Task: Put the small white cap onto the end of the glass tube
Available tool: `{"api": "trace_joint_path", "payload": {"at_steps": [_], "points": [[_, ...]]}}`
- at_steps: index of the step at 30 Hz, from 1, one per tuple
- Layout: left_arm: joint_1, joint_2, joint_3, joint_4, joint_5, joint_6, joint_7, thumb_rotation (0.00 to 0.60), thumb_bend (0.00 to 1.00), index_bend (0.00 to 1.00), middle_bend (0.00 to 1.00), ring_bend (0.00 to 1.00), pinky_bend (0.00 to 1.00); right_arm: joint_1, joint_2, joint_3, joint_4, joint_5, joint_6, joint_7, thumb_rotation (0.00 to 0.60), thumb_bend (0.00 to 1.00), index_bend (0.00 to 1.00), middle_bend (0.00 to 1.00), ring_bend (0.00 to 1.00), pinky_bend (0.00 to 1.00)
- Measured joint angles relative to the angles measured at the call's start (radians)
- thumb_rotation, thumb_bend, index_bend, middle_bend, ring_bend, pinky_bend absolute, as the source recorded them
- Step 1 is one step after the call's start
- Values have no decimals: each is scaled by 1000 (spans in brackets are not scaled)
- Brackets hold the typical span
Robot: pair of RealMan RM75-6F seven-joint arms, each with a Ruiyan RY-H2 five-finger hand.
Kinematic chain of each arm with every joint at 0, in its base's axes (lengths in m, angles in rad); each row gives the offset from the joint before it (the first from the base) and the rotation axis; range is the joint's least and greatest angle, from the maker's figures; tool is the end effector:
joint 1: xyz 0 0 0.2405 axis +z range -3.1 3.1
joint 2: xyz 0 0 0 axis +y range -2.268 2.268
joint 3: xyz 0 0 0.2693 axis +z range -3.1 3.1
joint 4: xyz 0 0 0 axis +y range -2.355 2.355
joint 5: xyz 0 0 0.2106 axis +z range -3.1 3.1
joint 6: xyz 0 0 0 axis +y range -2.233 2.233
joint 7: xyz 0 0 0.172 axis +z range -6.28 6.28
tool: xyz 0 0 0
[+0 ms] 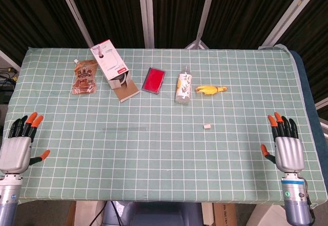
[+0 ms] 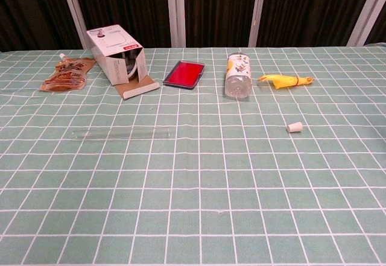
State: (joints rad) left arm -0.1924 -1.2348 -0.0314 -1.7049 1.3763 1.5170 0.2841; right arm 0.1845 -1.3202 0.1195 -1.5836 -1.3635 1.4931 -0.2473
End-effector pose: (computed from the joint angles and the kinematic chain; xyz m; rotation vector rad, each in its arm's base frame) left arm -0.2895 0.2351 0.1257 -1.3853 -0.8426 -0.8575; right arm -0.3013 -0.2529 0.1189 1.3132 -0.8237 0.8893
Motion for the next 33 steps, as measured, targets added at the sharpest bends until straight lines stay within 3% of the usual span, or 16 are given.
{"api": "trace_joint_path", "payload": {"at_steps": [5,11,15,21,26,33], "points": [[-54,-35,-34,-70,-27,-54,154,600,351,166,140,0,0,4,-7,3,-7,-2,-13,4,600,332,0,0,0,0],[-186,-159,-137,-99,-169,-158,368,600,380,208,221,8,0,4,-4,10,-13,10,-27,23,600,333,0,0,0,0],[-287,-293,-210,-50,-321,-210,494,600,380,249,270,23,0,4,-1,13,-18,17,-40,34,600,333,0,0,0,0],[-418,-480,-276,105,-482,-247,625,600,381,330,377,65,3,3,0,16,-23,17,-44,43,600,332,0,0,0,0],[-482,-577,-294,205,-550,-250,673,600,384,360,426,89,11,0,3,19,-25,19,-45,55,600,332,0,0,0,0],[-512,-637,-268,263,-574,-241,689,600,399,384,435,97,11,-3,7,22,-26,16,-46,69,600,332,0,0,0,0]]}}
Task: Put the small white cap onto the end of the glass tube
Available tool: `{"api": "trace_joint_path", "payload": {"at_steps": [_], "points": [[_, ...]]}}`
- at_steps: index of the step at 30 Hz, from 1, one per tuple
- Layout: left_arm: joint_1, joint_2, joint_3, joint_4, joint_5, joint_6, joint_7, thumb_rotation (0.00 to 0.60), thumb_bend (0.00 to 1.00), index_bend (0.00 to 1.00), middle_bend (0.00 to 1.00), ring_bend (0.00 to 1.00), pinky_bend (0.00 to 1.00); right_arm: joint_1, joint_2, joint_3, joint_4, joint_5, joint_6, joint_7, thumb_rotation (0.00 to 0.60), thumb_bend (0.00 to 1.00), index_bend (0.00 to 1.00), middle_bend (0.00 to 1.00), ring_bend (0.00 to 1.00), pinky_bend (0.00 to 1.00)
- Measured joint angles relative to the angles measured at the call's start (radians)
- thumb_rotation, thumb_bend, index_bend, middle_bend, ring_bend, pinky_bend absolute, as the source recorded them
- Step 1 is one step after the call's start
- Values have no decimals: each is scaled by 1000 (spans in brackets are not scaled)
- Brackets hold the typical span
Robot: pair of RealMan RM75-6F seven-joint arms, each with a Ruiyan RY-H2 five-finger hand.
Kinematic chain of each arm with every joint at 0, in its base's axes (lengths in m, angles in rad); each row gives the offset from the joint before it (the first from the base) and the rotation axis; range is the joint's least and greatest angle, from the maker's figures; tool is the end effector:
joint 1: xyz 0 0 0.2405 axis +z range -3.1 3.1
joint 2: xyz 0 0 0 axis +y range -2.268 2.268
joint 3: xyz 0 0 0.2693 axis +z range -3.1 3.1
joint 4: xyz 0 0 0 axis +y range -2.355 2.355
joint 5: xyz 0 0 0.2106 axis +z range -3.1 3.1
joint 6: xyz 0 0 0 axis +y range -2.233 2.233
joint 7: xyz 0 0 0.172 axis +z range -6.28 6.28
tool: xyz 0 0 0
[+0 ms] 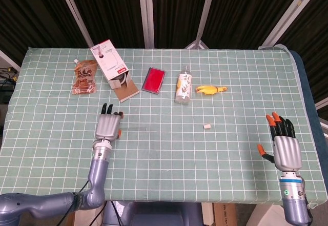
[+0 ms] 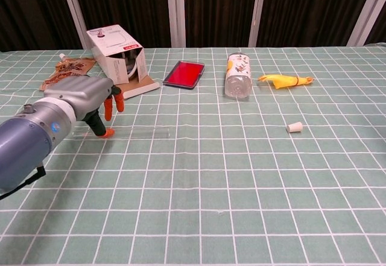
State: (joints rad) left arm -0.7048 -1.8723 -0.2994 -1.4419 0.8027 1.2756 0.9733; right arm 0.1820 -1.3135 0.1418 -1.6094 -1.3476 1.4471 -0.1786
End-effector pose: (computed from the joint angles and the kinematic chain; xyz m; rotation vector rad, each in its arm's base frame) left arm -0.1381 0.3603 -0.0722 -1.6027 -0.8531 -0.6383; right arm -0.2996 -0.2562 0.1159 1.2929 -0.9182 0.9398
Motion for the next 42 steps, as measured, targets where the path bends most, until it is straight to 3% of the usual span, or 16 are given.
{"api": "trace_joint_path", "payload": {"at_steps": [10,34,42], "points": [[6,-14,33,25,-7,16,-8,600,454,416,437,98,11,-4,1,1,-5,-5,-1,14,600,332,0,0,0,0],[4,-24,50,49,-22,-1,-32,600,501,455,457,109,11,-8,-3,10,0,-13,7,30,600,333,0,0,0,0],[-1,-35,55,67,-6,-3,-46,600,635,499,508,137,33,-10,-7,10,2,-23,13,37,600,332,0,0,0,0]]}}
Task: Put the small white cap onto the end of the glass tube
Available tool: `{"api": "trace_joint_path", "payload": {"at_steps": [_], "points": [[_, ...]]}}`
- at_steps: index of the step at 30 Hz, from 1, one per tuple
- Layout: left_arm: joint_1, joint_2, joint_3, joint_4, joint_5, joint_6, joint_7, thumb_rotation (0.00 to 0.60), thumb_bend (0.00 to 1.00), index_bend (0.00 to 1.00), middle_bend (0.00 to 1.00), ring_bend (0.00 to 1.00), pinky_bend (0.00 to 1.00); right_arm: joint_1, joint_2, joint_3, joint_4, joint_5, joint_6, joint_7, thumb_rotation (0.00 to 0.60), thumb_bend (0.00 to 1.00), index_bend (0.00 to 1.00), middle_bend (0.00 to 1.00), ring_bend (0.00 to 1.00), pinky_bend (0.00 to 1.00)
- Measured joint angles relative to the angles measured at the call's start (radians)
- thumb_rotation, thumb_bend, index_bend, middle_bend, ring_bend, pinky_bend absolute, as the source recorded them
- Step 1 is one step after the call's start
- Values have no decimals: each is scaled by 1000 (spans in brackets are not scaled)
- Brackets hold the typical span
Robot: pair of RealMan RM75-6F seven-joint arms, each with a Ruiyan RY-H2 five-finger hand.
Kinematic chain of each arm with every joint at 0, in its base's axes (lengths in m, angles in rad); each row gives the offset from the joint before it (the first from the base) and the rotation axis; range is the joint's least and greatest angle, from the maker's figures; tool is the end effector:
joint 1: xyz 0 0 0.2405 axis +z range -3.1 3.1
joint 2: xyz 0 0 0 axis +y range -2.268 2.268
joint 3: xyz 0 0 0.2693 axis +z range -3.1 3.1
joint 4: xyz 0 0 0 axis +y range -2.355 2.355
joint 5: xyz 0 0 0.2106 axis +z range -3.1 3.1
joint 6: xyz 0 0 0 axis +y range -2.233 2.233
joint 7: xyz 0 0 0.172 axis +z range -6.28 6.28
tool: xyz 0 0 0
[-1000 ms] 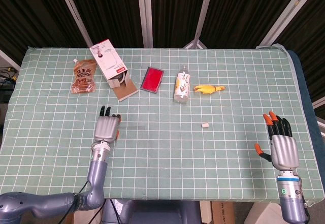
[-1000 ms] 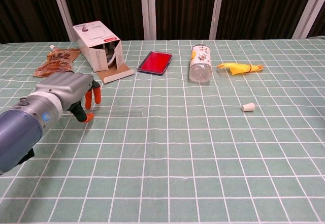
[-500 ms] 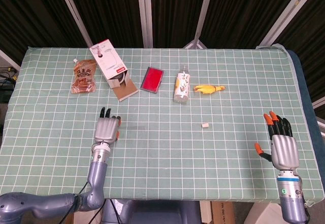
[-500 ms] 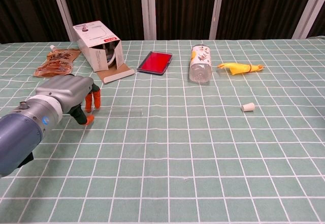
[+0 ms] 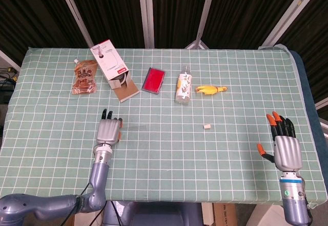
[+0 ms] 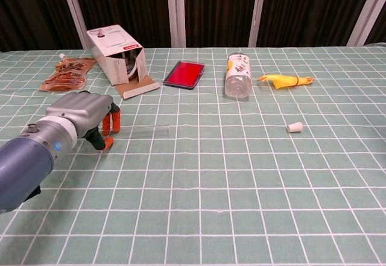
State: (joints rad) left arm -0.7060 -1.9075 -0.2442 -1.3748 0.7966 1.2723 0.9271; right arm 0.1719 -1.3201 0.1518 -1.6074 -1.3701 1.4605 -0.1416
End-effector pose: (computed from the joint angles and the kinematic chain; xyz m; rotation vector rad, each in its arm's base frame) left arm -0.1504 0.3524 -0.0898 -1.6233 -0.8649 -0.6078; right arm -0.2968 -0.2550 0.1174 1.2734 -0.9266 0.9889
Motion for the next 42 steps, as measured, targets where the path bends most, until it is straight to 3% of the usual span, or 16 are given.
{"api": "trace_joint_path", "payload": {"at_steps": [5,13,18,26,31,42], "points": [[-1,2,10,7,58,6,-35,600,658,505,513,137,33,-2,0,-2,0,-7,2,1,600,332,0,0,0,0],[-3,51,50,14,246,17,-148,600,661,507,514,144,33,4,7,-1,-24,-6,-9,-15,600,332,3,0,0,0],[-2,119,61,12,370,25,-277,600,662,507,512,144,52,31,11,9,-51,-11,-38,-38,600,332,168,74,20,0],[9,231,38,-62,439,44,-369,600,661,507,512,144,52,129,-7,42,-87,77,-193,-127,600,332,276,144,67,0],[20,278,22,-108,458,56,-392,600,661,507,512,144,52,219,-86,63,-53,174,-296,-235,600,333,376,180,83,0],[48,351,13,-162,472,62,-422,600,661,512,517,144,52,347,-278,92,164,288,-384,-330,600,333,431,200,87,0]]}}
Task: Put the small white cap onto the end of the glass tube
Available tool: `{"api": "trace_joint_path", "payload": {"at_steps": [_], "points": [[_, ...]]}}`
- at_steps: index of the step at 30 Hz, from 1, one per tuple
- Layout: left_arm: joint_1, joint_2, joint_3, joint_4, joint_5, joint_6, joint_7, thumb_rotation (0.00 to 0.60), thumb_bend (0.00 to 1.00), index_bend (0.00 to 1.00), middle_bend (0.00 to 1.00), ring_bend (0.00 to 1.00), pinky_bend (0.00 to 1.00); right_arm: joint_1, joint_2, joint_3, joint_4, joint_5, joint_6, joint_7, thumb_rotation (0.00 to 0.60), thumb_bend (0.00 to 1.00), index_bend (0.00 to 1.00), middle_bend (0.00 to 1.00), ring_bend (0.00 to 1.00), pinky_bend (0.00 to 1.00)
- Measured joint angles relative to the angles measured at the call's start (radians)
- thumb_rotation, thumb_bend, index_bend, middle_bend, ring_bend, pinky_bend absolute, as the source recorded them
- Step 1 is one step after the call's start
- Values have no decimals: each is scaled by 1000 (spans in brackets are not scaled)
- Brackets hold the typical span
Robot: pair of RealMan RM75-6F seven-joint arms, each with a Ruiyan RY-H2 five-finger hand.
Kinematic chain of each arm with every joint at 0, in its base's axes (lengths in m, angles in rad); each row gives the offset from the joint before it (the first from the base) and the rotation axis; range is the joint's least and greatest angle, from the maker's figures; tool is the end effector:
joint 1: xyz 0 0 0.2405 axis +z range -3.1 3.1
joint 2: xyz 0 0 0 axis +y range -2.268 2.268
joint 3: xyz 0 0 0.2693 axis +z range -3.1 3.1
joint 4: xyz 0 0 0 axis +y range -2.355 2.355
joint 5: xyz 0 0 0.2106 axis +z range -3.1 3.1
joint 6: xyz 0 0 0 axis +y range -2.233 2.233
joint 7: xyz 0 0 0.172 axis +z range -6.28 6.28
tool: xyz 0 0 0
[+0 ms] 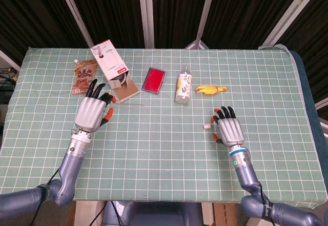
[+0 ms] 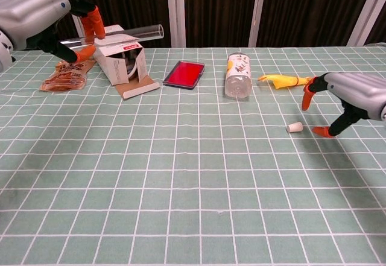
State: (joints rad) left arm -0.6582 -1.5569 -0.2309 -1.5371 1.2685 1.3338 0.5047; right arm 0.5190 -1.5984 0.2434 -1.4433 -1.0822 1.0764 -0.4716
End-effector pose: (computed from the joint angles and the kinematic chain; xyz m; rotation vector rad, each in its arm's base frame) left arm -0.1314 0.3701 0.0390 -1.5781 -0.6059 -1.1158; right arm -0.2235 -0.3550 -0.0101 1.6005 -0.9884 0.8084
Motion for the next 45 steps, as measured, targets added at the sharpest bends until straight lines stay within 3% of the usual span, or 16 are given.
{"api": "trace_joint_path", "payload": {"at_steps": [19,29,39,45], "points": [[10,4,-16,37,-21,-21,-32,600,662,513,517,144,52,89,-88,-20,210,-16,-65,15,600,333,502,217,87,0],[12,1,-20,47,-21,-20,-37,600,662,513,517,144,52,95,-109,-30,243,-11,-67,27,600,333,504,219,87,0],[18,3,-20,53,-22,-22,-45,600,662,513,517,144,52,98,-122,-35,262,-16,-57,32,600,356,603,258,91,0],[17,-2,-21,54,-22,-26,-50,600,662,513,517,144,52,99,-124,-34,261,-26,-41,35,600,362,615,264,91,0]]}}
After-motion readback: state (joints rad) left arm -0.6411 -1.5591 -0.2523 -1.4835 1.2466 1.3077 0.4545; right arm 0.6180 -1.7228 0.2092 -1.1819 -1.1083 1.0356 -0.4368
